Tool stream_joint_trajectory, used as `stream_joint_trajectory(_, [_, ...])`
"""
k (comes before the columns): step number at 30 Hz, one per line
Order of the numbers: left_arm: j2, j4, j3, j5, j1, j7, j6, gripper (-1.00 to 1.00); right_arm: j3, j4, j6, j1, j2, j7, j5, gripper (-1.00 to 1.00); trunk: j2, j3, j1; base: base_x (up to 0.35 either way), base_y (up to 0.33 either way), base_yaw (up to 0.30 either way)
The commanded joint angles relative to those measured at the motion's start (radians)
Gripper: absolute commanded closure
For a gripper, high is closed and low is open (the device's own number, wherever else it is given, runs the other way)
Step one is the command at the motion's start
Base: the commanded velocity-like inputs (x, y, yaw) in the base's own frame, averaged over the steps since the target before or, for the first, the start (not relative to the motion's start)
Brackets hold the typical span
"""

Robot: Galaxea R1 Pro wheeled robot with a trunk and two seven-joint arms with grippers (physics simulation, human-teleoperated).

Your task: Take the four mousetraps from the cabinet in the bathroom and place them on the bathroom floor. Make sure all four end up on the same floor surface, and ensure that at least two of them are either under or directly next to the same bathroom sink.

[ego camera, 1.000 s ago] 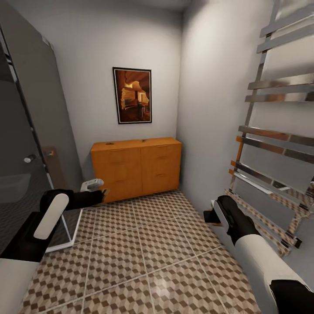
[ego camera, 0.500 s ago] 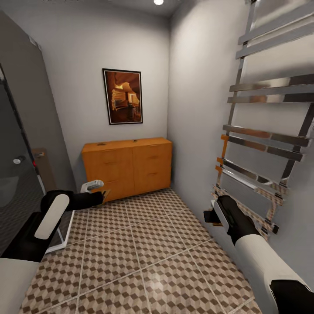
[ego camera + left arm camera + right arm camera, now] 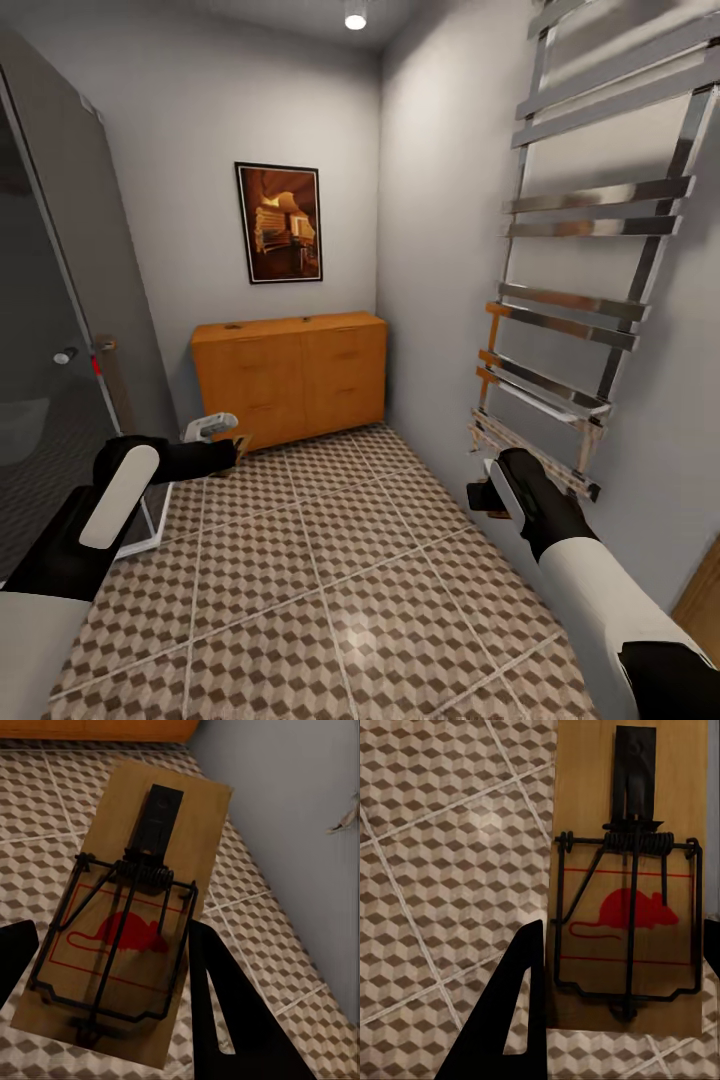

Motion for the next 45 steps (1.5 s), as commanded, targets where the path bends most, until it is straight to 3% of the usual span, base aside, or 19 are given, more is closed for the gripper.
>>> stream_joint_trajectory(1, [0.001,-0.001,-0.002,0.01,-0.001,0.01,0.001,1.0,0.001,-0.001,0.003,-0.001,0.0,-0.008,-0.008,1.0,-0.001,-0.001,0.0,-0.125,0.0,-0.183])
stream_joint_trajectory(45, [0.0,0.001,-0.002,0.013,-0.001,0.011,0.002,1.0,0.001,-0.001,0.003,-0.001,-0.002,-0.01,-0.003,1.0,-0.001,0.026,0.0,-0.009,0.0,-0.234])
